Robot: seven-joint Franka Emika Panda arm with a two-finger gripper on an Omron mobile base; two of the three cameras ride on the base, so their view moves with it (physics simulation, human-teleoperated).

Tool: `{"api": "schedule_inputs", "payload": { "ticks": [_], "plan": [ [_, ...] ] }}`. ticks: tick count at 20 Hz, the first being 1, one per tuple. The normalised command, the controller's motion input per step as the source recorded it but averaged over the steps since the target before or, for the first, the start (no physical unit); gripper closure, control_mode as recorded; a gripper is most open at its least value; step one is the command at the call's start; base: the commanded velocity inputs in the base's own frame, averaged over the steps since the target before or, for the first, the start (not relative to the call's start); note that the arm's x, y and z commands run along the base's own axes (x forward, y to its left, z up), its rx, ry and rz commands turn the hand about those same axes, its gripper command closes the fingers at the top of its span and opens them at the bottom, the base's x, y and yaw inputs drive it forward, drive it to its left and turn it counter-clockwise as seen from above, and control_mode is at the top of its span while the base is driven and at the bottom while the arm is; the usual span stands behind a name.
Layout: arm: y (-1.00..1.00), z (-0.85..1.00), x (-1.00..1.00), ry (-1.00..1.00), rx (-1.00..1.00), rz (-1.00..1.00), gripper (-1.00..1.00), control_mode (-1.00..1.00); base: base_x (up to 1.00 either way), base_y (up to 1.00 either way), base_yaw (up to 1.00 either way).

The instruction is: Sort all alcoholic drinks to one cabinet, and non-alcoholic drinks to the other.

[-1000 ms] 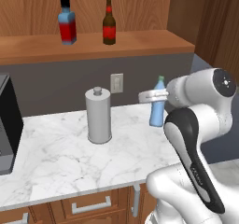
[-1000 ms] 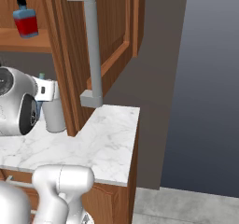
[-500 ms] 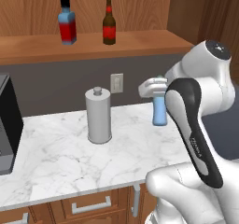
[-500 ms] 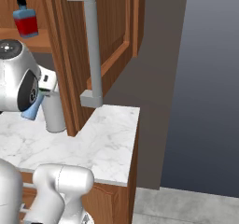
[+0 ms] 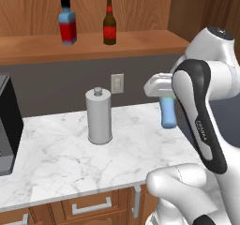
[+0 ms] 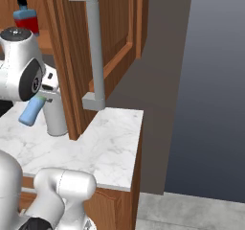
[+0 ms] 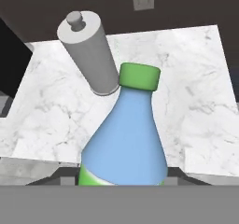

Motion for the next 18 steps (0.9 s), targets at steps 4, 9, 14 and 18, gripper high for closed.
{"api": "schedule_inputs", "payload": {
  "ticks": [4,9,14,18],
  "plan": [
    [0.00,0.00,0.00,0.00,0.00,0.00,1.00,1.00,-0.48,0.00,0.00],
    [0.00,0.00,0.00,0.00,0.00,0.00,1.00,1.00,-0.88,0.01,0.00],
    [0.00,0.00,0.00,0.00,0.00,0.00,1.00,1.00,-0.76,0.22,0.00],
    [0.00,0.00,0.00,0.00,0.00,0.00,1.00,1.00,-0.79,0.45,0.00]
  ]
}}
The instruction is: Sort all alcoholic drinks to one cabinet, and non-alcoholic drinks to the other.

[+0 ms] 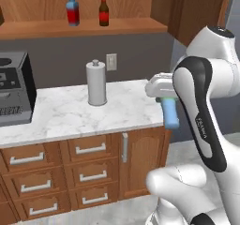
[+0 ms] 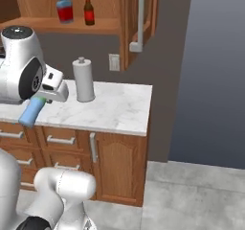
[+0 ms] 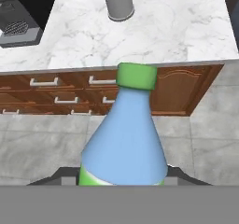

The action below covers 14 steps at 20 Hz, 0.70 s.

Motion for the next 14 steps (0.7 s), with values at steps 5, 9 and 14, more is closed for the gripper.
{"api": "schedule_inputs", "payload": {
  "ticks": [5,9,14],
  "plan": [
    [0.00,0.00,0.00,0.00,0.00,0.00,1.00,1.00,-0.86,0.72,0.00],
    [0.00,0.00,0.00,0.00,0.00,0.00,1.00,1.00,-0.82,0.91,0.00],
    [0.00,0.00,0.00,0.00,0.00,0.00,1.00,1.00,-0.53,1.00,0.00]
  ]
}}
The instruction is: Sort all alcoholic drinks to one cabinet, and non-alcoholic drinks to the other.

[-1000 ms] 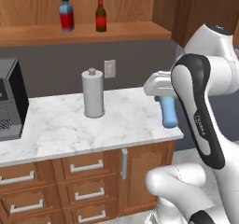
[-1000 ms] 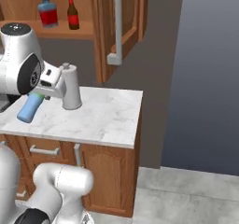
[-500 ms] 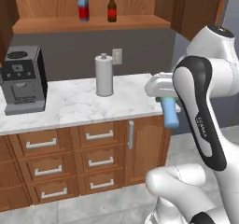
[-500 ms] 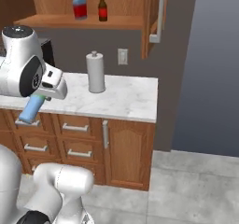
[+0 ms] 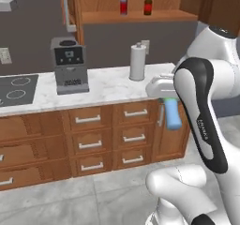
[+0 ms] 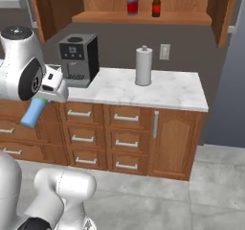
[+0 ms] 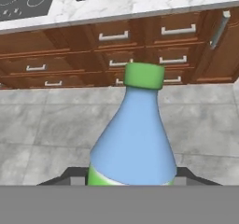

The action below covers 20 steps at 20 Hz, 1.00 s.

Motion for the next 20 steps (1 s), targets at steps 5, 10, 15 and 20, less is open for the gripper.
{"api": "schedule_inputs", "payload": {
  "ticks": [5,10,15,20],
  "plan": [
    [0.00,0.00,0.00,0.00,0.00,0.00,1.00,1.00,-0.10,1.00,0.00],
    [0.00,0.00,0.00,0.00,0.00,0.00,1.00,1.00,0.00,1.00,0.00],
    [0.00,0.00,0.00,0.00,0.00,0.00,1.00,1.00,0.00,1.00,0.00],
    [0.00,0.00,0.00,0.00,0.00,0.00,1.00,1.00,0.00,1.00,0.00]
  ]
}}
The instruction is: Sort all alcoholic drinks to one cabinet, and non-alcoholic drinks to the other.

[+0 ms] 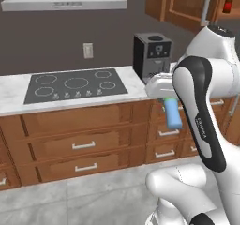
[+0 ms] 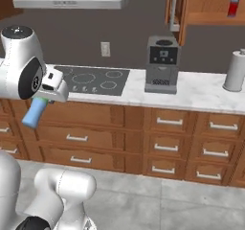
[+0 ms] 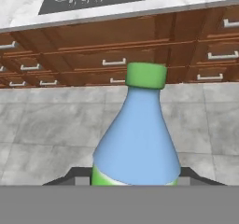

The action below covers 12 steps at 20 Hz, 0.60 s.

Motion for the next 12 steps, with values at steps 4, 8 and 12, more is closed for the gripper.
{"api": "schedule_inputs", "payload": {
  "ticks": [4,8,12],
  "plan": [
    [0.00,0.00,0.00,0.00,0.00,0.00,1.00,1.00,0.00,1.00,0.00],
    [0.00,0.00,0.00,0.00,0.00,0.00,1.00,1.00,0.00,1.00,0.00],
    [0.00,0.00,0.00,0.00,0.00,0.00,1.00,1.00,-0.01,1.00,0.00]
  ]
}}
